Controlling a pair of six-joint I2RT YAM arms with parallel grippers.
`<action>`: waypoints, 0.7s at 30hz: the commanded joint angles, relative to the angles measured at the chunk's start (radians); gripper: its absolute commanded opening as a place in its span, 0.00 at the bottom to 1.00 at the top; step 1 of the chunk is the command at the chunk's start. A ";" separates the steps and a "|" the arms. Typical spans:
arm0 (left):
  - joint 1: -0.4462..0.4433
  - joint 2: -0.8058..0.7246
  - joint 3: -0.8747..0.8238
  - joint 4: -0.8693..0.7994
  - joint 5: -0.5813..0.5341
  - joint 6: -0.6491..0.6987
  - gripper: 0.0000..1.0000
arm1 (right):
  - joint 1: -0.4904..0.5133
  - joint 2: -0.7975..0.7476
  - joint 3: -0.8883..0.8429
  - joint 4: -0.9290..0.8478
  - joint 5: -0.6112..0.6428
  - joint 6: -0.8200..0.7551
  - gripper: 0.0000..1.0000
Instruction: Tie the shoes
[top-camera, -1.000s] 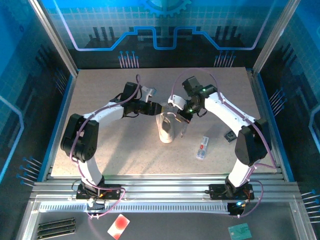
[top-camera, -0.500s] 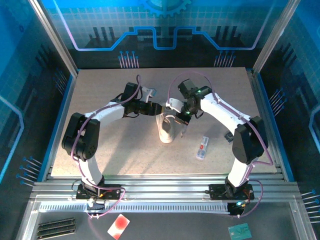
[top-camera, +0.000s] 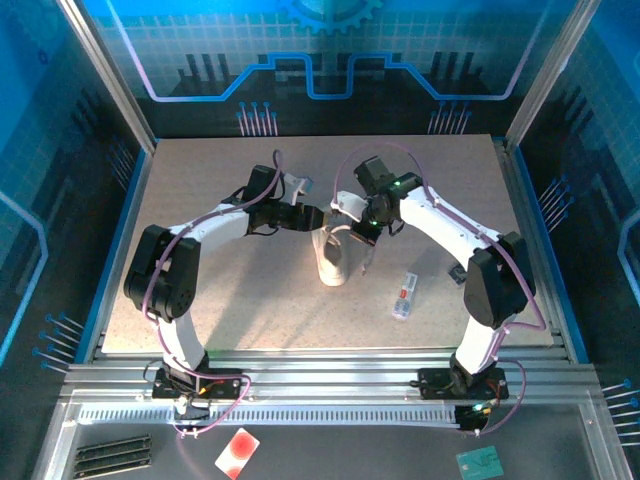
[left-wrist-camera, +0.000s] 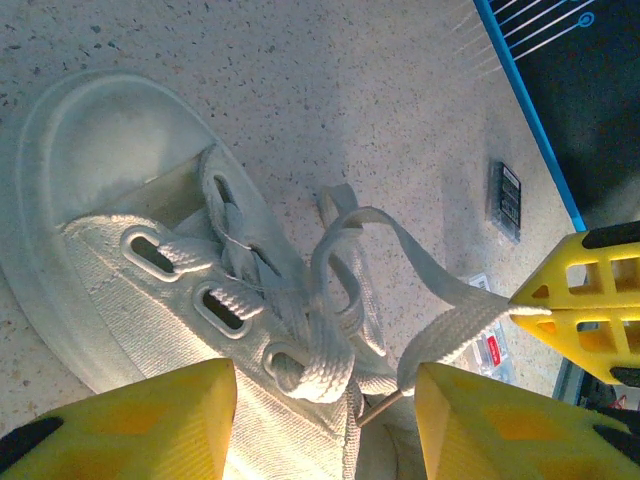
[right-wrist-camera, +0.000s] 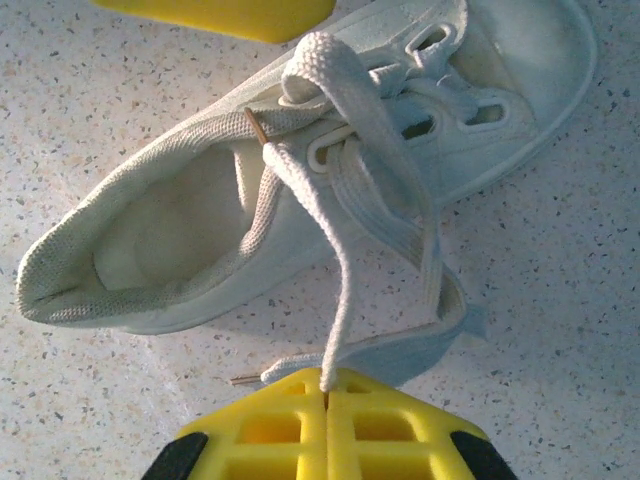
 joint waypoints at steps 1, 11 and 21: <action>0.004 0.010 0.020 -0.022 0.001 -0.021 0.51 | 0.010 -0.028 -0.015 0.014 0.026 0.020 0.00; 0.005 0.012 0.014 -0.020 -0.001 -0.026 0.50 | 0.012 -0.021 -0.017 0.029 0.053 0.052 0.00; 0.002 0.027 0.010 -0.026 -0.011 0.056 0.48 | 0.014 -0.039 -0.043 0.075 0.065 0.103 0.00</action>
